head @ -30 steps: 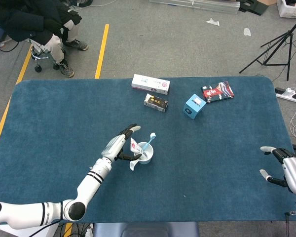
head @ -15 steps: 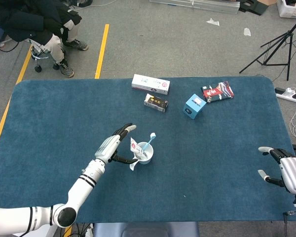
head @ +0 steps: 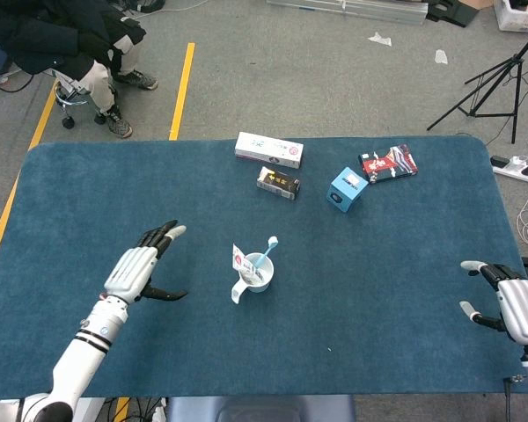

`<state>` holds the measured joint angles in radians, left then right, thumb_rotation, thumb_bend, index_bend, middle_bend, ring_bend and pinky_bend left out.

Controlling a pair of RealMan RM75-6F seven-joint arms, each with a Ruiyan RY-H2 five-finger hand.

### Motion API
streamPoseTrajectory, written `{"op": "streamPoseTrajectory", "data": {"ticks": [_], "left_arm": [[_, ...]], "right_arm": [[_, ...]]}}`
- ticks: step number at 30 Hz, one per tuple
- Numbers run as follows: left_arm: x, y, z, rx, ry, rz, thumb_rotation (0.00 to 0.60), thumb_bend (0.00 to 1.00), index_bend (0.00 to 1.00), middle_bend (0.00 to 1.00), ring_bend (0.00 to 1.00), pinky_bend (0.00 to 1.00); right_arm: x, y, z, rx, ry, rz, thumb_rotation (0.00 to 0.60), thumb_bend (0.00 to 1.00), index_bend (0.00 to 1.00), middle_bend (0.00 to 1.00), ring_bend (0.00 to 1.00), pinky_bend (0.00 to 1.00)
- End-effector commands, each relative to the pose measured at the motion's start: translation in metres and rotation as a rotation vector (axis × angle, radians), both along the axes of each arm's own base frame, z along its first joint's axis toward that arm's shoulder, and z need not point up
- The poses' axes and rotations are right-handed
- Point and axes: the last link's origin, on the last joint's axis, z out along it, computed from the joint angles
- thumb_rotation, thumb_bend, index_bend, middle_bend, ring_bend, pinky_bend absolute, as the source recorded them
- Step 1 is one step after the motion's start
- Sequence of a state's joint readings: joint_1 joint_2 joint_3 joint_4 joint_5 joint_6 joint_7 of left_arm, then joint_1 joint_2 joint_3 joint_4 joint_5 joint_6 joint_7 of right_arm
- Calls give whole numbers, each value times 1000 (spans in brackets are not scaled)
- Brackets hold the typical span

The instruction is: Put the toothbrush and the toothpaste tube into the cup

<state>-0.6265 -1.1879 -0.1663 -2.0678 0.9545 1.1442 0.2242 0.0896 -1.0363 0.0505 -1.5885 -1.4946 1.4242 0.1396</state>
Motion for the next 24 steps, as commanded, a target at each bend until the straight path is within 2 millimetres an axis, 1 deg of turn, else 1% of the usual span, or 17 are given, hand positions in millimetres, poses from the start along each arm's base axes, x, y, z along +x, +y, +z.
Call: {"op": "streamPoseTrajectory", "data": {"ticks": [1,4,7,11,13,19,24], "left_arm": [[-31,-15,18,71,76,5,600,74,0,19,0,0],[-55,-27,29,147,136,-32,600,73,28,10,0,0],[-82,-43,38,228,199,-70,600,73,84,0,0,0],[-108,-61,44,330,280,-120,600,73,137,0,0,0],[-119,-70,45,377,307,-132,600,73,145,0,0,0],[-142,-86,53,454,382,-123,600,73,159,0,0,0],[-153,-94,58,469,404,-100,600,73,165,0,0,0]], "right_arm": [[0,-1,-2,-1,6,-5,600,158,333,415,336,473],[0,-1,-3,0,16,-10,600,157,333,415,336,473],[0,-1,-4,-9,23,-13,600,158,333,415,336,473],[0,-1,-5,-16,33,-17,600,157,333,415,336,473],[0,-1,-5,-19,37,-18,600,157,333,415,336,473],[-2,-3,-5,-23,49,-32,600,157,333,415,336,473],[-3,-3,-6,-23,55,-39,600,157,333,415,336,473]]}}
